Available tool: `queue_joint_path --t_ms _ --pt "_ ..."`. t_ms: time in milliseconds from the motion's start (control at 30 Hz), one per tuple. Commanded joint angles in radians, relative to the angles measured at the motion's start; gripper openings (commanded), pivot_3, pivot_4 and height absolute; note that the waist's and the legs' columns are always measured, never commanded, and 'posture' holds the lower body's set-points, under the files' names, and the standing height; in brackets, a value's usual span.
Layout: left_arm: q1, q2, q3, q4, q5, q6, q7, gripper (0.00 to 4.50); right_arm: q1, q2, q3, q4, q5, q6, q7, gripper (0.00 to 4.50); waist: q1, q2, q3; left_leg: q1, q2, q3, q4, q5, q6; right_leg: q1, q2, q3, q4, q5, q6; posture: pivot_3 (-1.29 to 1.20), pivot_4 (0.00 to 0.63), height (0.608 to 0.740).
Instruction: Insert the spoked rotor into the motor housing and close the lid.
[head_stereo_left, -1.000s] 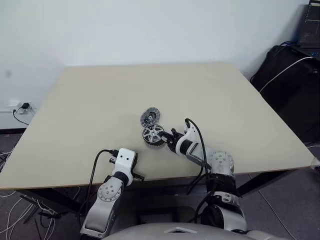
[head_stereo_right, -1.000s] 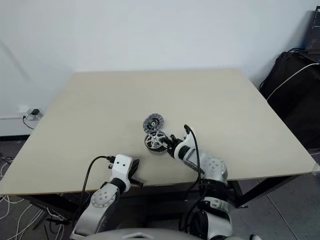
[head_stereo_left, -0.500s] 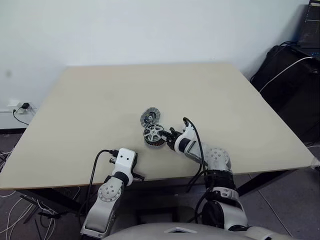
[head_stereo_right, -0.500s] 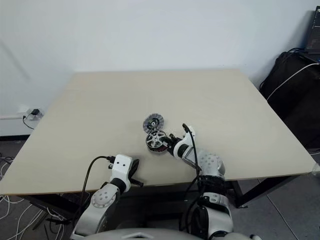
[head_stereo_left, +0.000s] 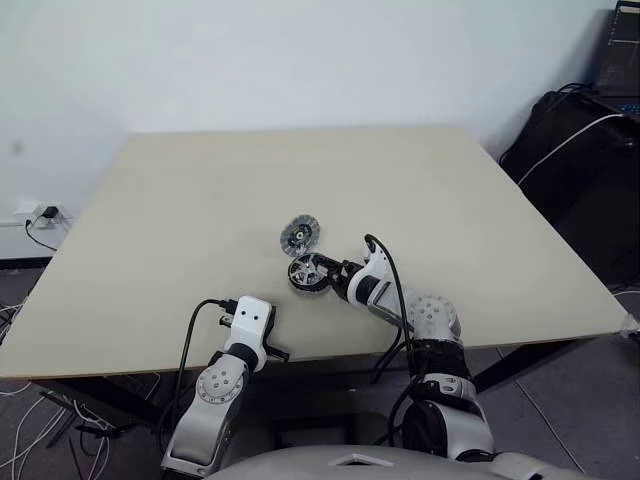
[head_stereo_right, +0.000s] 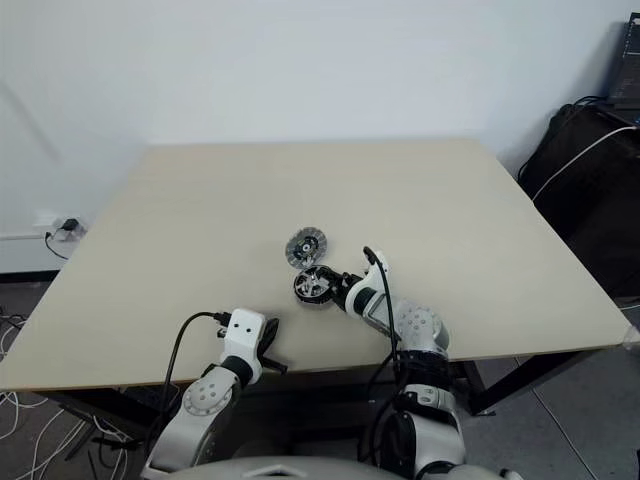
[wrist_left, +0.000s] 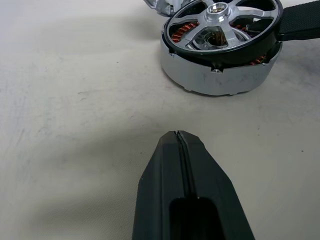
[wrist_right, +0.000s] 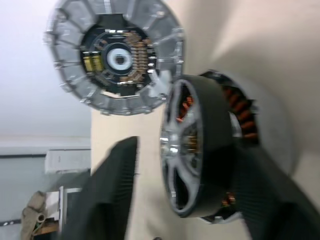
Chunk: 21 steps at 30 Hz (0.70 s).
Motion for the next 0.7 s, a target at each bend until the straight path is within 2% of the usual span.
queue_joint_path --t_ms 33,233,400,533,600,700 --pt "-0.011 -0.003 -0.003 -0.048 0.004 -0.007 0.0 0.0 -0.001 -0.003 -0.009 -0.08 0.027 0.006 -0.011 3.14 0.002 0.0 0.0 0.0 0.0 0.0 0.0 0.0 0.0 0.0 0.0 0.0 0.0 0.0 0.0 0.0 0.0 0.74" --pt "-0.017 -0.006 -0.006 -0.04 0.004 -0.008 -0.001 0.0 0.003 -0.033 0.011 -0.14 -0.005 0.005 -0.044 3.14 0.001 0.0 0.0 -0.002 0.0 0.0 0.0 0.0 0.0 -0.002 0.0 0.0 0.0 0.0 0.0 0.0 0.0 0.74" --pt "-0.019 -0.009 -0.007 -0.036 0.002 -0.01 -0.002 0.0 0.038 -0.097 0.116 -0.19 -0.127 -0.032 -0.04 3.14 0.001 0.0 0.0 -0.001 -0.002 0.0 0.0 0.0 0.0 -0.002 0.0 0.0 0.0 0.0 0.0 0.0 0.0 0.74" --pt "-0.02 -0.01 -0.007 -0.033 0.001 -0.014 -0.001 0.0 0.087 -0.147 0.268 -0.283 -0.271 -0.179 0.033 3.14 0.0 0.0 0.0 -0.002 -0.003 0.0 0.0 0.0 0.0 -0.002 0.0 0.0 0.0 0.0 0.0 0.0 0.0 0.74" --pt "-0.022 -0.011 -0.008 -0.031 0.002 -0.015 -0.001 0.0 0.102 -0.179 0.362 -0.313 -0.353 -0.245 0.066 2.76 -0.002 0.0 0.0 -0.001 -0.003 0.0 0.0 0.0 0.0 -0.002 0.0 0.0 0.0 0.0 0.0 0.0 0.0 0.74" --pt "-0.026 -0.012 -0.01 -0.028 0.003 -0.015 -0.002 0.0 0.107 -0.205 0.463 -0.323 -0.439 -0.318 0.109 1.88 -0.004 -0.001 0.0 0.0 -0.003 0.001 0.0 0.0 0.0 -0.001 0.0 0.0 0.0 0.0 0.0 0.0 0.0 0.74"
